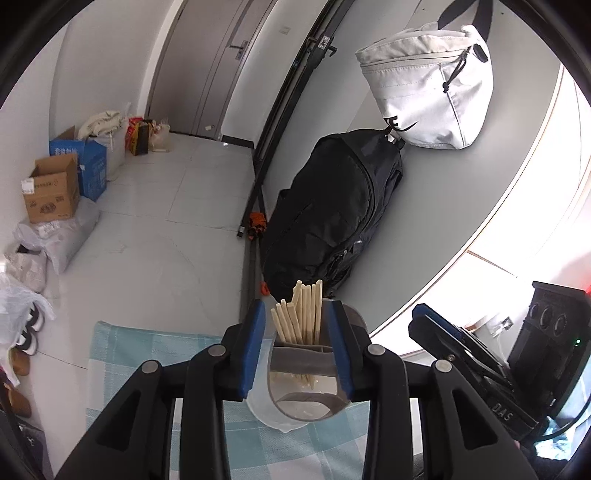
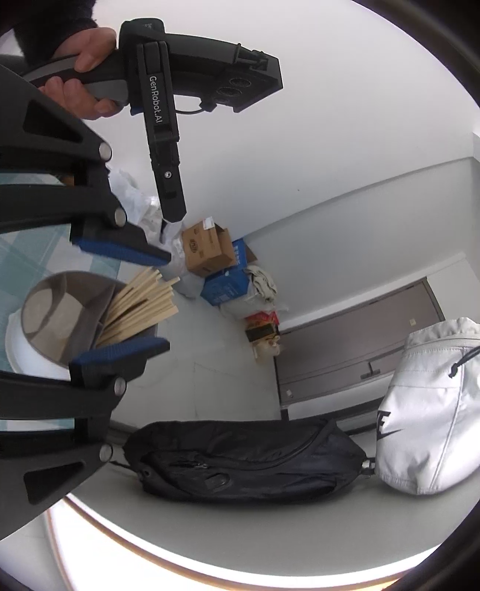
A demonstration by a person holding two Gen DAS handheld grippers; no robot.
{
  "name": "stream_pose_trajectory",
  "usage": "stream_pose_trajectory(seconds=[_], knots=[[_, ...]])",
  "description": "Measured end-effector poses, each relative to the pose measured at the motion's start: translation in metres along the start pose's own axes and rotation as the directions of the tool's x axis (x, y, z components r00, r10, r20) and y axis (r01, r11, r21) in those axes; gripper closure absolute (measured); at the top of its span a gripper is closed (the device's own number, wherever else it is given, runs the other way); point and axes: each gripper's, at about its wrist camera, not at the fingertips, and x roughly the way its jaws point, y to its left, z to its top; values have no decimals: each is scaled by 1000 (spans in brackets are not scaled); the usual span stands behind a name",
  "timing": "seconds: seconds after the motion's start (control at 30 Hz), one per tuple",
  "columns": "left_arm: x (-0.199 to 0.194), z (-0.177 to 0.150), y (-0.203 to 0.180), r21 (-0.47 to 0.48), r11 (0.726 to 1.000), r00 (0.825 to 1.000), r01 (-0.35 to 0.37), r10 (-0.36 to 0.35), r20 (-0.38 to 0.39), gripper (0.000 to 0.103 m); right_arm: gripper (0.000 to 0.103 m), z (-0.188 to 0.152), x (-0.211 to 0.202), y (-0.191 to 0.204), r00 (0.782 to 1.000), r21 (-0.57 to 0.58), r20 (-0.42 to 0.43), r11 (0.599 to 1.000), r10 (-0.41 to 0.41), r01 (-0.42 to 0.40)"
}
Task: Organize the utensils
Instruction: 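Pull both open tools back from the utensil holder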
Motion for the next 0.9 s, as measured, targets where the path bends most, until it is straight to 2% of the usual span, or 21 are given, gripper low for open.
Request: stream_pose_trajectory(seconds=[0.1,0.13,0.27,0.4,0.57,0.7,0.9], knots=[[-11,-4,-4,11,1000,999,-29,29,37,49,54,-2,-10,7,1000,0,11,1000,-2,2],[-15,-5,-6,15,999,998,-37,36,51,49,53,-4,-15,10,1000,0,18,1000,-3,3],[-28,-11,-10,29,997,994,-76,74,81,47,40,-6,-32,18,999,4,48,1000,-13,13],[-42,-17,-13,38,992,986,-117,112,121,33,27,-11,-50,26,996,2,80,999,-32,32],[-61,-26,-14,53,982,967,-182,169,189,21,16,-20,-74,35,990,-6,134,999,-52,53],[-71,-36,-14,62,973,953,-222,203,227,18,4,-31,-87,41,982,-22,172,996,-76,81],[-79,-58,-8,73,965,942,-250,226,248,17,0,-53,-99,49,977,-34,196,995,-89,97]])
